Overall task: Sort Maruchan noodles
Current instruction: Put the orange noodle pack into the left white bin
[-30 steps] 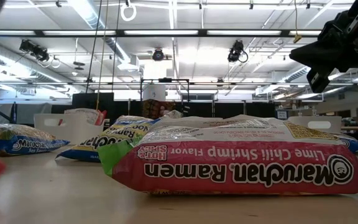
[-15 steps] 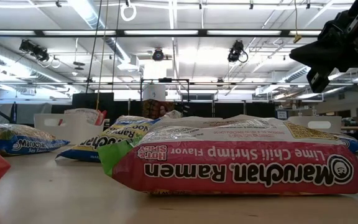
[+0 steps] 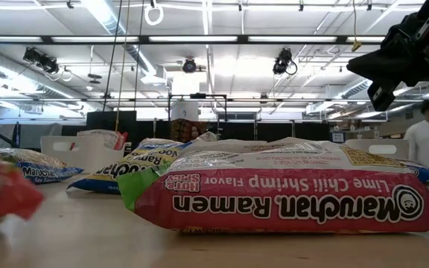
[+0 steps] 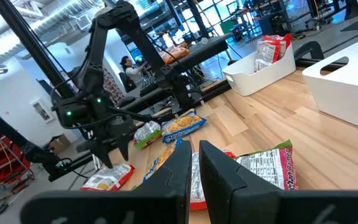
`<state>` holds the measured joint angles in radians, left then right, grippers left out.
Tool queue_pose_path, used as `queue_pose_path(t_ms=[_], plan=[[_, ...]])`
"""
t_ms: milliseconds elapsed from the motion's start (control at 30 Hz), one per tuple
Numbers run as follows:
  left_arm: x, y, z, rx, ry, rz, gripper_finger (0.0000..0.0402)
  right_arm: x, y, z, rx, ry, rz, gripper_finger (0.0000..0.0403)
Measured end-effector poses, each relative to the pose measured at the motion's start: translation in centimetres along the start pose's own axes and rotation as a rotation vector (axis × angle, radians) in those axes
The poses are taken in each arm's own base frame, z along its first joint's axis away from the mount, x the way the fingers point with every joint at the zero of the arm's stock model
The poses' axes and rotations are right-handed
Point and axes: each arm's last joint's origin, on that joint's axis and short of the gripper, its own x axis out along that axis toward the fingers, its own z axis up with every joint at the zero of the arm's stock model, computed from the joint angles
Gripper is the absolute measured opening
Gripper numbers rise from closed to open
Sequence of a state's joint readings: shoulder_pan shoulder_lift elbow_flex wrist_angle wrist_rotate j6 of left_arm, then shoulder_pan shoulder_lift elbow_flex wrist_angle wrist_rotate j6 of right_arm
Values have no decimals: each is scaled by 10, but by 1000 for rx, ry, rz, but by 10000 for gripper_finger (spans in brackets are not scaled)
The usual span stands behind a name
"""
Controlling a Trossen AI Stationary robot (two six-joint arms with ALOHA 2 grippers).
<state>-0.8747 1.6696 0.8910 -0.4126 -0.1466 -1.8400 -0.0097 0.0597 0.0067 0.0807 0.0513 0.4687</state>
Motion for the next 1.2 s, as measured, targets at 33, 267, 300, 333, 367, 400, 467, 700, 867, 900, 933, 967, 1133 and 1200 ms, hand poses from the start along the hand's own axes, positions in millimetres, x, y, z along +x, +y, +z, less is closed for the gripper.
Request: queue_pose_path(t_ms=[33,267,300,333,367,400,467,700,867,900,933,967,1133,1200], plan=[[1,0,1,9,12,-11,280,0,0,0,0,0,0,37],[5,-11,8,62,31,-121,264,0,0,0,0,0,0,37],[5,-13,9,62,32,-138,261,0,0,0,0,0,0,37],[5,-14,11,58,31,-143,258,0,0,0,0,0,0,37],[6,-14,12,54,28,-141,256,0,0,0,0,0,0,37],[6,-14,13,51,27,-140,255,0,0,0,0,0,0,37],[6,-15,15,43,30,-143,255,0,0,0,0,0,0,37],[6,-15,17,-11,56,-132,266,0,0,0,0,0,0,37],[11,-16,15,-12,67,-130,257,0,0,0,0,0,0,37],[13,-17,15,-7,67,-142,251,0,0,0,0,0,0,37],[15,-18,15,8,66,-152,244,0,0,0,0,0,0,37],[16,-19,14,24,65,-164,235,0,0,0,0,0,0,37],[23,-23,14,121,5,-209,179,0,0,0,0,0,0,37],[23,-24,16,156,-25,-212,150,0,0,0,0,0,0,37]])
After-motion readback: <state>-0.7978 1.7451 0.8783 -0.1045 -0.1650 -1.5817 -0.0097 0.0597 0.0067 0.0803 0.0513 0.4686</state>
